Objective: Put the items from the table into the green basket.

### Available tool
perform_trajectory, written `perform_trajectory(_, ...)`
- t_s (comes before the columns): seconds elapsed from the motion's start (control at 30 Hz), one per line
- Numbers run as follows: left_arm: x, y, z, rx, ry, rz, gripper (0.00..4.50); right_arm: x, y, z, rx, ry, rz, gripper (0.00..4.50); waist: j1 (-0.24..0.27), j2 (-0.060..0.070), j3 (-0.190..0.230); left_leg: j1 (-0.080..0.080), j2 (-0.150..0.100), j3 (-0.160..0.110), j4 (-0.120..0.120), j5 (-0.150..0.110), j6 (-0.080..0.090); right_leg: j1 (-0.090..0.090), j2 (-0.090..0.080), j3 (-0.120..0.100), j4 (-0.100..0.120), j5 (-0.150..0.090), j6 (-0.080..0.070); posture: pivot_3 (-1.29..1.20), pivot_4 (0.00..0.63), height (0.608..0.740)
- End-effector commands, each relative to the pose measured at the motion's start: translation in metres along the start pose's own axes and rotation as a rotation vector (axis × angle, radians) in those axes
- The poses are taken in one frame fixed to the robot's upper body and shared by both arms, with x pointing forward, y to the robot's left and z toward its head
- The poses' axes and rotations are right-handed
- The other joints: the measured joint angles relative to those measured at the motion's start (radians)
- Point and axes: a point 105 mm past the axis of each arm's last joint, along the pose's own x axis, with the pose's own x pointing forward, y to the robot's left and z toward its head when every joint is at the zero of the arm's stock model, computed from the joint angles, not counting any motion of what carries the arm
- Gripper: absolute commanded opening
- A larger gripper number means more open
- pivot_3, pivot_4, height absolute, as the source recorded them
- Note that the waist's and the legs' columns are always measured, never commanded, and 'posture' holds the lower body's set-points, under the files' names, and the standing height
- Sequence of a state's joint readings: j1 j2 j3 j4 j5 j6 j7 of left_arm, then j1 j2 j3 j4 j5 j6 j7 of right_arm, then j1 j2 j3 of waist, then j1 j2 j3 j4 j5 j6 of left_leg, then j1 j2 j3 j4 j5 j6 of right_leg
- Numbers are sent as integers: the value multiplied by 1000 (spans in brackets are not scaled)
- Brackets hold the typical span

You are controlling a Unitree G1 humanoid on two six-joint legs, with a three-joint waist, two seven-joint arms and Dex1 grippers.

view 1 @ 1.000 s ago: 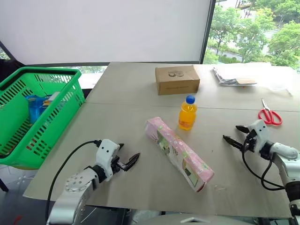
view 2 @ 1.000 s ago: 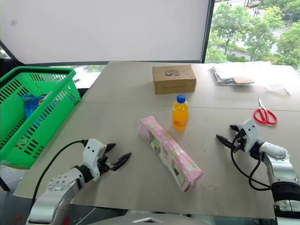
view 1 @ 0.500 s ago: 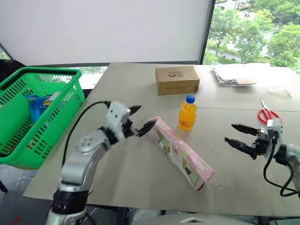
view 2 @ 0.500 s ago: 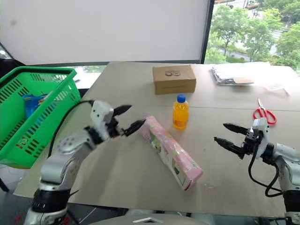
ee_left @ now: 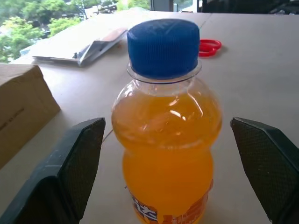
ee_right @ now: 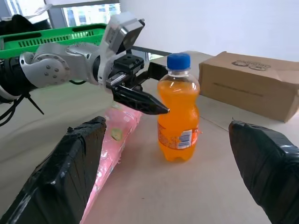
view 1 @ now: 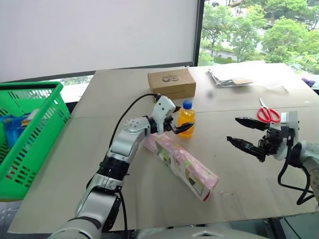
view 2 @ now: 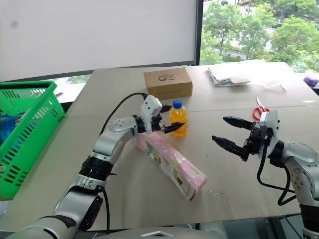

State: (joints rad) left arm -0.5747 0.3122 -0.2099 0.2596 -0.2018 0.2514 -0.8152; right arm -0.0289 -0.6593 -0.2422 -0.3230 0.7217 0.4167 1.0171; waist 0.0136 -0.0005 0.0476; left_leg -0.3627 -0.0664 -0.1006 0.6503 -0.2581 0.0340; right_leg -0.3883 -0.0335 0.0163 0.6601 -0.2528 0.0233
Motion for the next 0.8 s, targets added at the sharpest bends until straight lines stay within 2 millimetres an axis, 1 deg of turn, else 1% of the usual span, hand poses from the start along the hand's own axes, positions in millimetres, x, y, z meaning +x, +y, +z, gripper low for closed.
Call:
perform_trajectory(0.03, 13, 4, 11, 55, -21, 7, 4463, 5, 5, 16, -41, -45, 16, 4500, -3, 0, 0, 0, 0, 0, 0, 0, 0, 0, 0, 0, 0, 0, 0, -104, 0, 740)
perform_trajectory(0.13, 22, 5, 14, 30, -42, 13, 4463, 7, 7, 16, -38, -47, 15, 4500, -7, -1, 0, 0, 0, 0, 1, 0, 0, 0, 0, 0, 0, 1, 2, -112, 0, 740)
perform_trajectory(0.3, 30, 0, 9, 10, -37, -7, 4463, 6, 6, 7, -21, -11, -4, 4500, -24, -1, 0, 0, 0, 0, 1, 0, 0, 0, 0, 0, 0, 1, 2, -110, 0, 740)
perform_trajectory(0.43, 29, 7, 1, 2, -7, 44, 4463, 5, 2, 7, -14, -12, -22, 4500, -29, -1, 0, 0, 0, 0, 1, 0, 0, 0, 0, 0, 0, 1, 2, -101, 0, 740)
perform_trajectory(0.53, 26, 11, 1, -13, -11, 64, 4463, 6, 1, 4, -10, -4, -16, 4500, -28, -1, 0, 0, 0, 0, 1, 0, 0, 0, 0, 0, 1, 1, 3, -87, 0, 740)
perform_trajectory(0.6, 23, 12, 2, -52, -18, 67, 4463, 8, 1, 3, -3, -1, -8, 4500, -27, -1, 0, 0, 0, 0, 1, 0, 0, 0, 0, 0, 1, 1, 3, -72, 0, 740)
perform_trajectory(0.63, 22, 14, 4, -59, -26, 77, 3969, 8, 1, 2, -1, 0, -6, 4500, -28, -1, 0, 0, 0, 0, 1, 0, 0, 0, 0, 0, 1, 1, 3, -72, 0, 740)
perform_trajectory(0.67, 19, 17, 8, -61, -41, 92, 3704, 10, 1, 2, -1, 2, 0, 4500, -27, -1, 0, 0, 0, 0, 1, 0, 0, 0, 0, 0, 1, 1, 3, -65, 0, 740)
perform_trajectory(0.7, 17, 21, 13, -57, -61, 106, 3270, 12, 1, 2, -2, 2, 7, 4500, -28, -1, 1, 0, 0, 0, 1, 0, 0, 0, 0, 0, 1, 1, 3, -55, 0, 740)
perform_trajectory(0.73, 14, 25, 19, -56, -81, 125, 2981, 14, 1, 2, -1, -1, 14, 4500, -28, -1, 1, 0, 0, 0, 1, 0, 0, 0, 0, 0, 1, 1, 3, -47, 0, 740)
perform_trajectory(0.8, 8, 32, 27, -61, -115, 153, 2950, 18, 1, 2, 2, -3, 23, 4500, -27, -2, 1, 0, 0, 0, 1, 0, 0, 0, 0, 0, 1, 1, 3, -38, 0, 740)
